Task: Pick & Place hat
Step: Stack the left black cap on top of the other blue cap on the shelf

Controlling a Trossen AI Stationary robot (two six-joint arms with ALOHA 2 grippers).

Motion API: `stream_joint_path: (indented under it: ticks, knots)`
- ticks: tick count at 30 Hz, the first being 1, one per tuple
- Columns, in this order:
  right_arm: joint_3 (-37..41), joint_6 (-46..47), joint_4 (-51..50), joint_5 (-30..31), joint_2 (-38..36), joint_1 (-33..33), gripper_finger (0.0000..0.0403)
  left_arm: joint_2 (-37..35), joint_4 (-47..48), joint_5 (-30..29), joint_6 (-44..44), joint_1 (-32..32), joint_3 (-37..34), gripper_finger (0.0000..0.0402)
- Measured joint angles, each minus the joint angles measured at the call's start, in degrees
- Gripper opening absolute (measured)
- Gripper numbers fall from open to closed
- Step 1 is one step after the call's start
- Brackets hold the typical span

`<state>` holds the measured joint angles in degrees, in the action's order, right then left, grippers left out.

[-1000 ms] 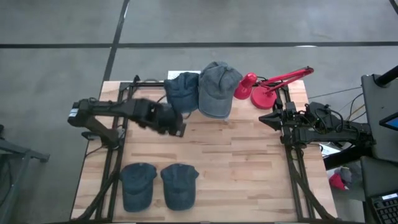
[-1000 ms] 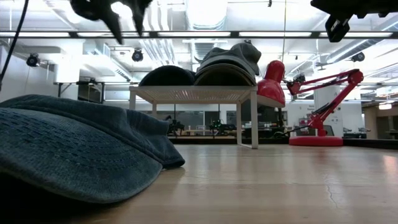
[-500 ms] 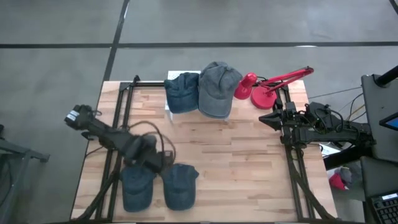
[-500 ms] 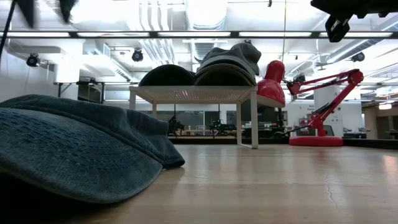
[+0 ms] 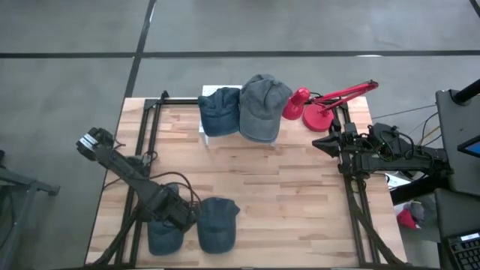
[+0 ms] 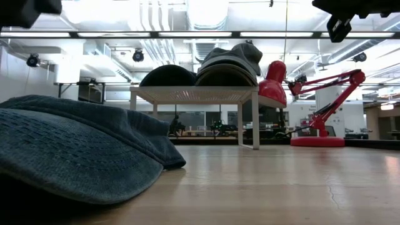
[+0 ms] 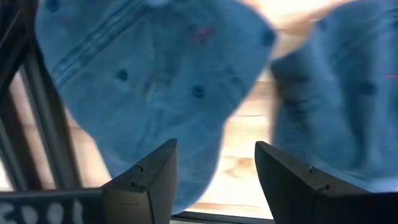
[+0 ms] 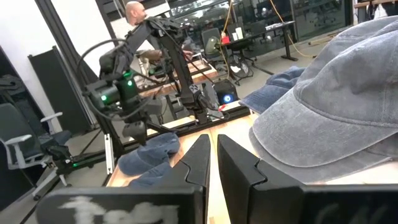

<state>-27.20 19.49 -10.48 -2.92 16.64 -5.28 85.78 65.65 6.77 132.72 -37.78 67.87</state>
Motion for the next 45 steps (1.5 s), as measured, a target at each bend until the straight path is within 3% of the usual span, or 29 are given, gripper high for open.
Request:
stream_joint_path:
  ticks: [14,22,45]
  knots:
    - [0.0,-0.39,0.0,0.0,0.0,0.01,0.0028,0.0,-1.31,1.67,0.4,-0.24,-3.88,0.0204]
    - [0.0,-0.61,0.0,0.07,0.0,0.01,0.0028,0.35,-4.38,7.29,0.97,-0.33,-8.5,0.0204]
    - [0.0,-0.42,0.04,0.07,0.0,0.01,0.0028,10.27,-12.93,8.74,-0.72,-0.31,-16.82,0.0204]
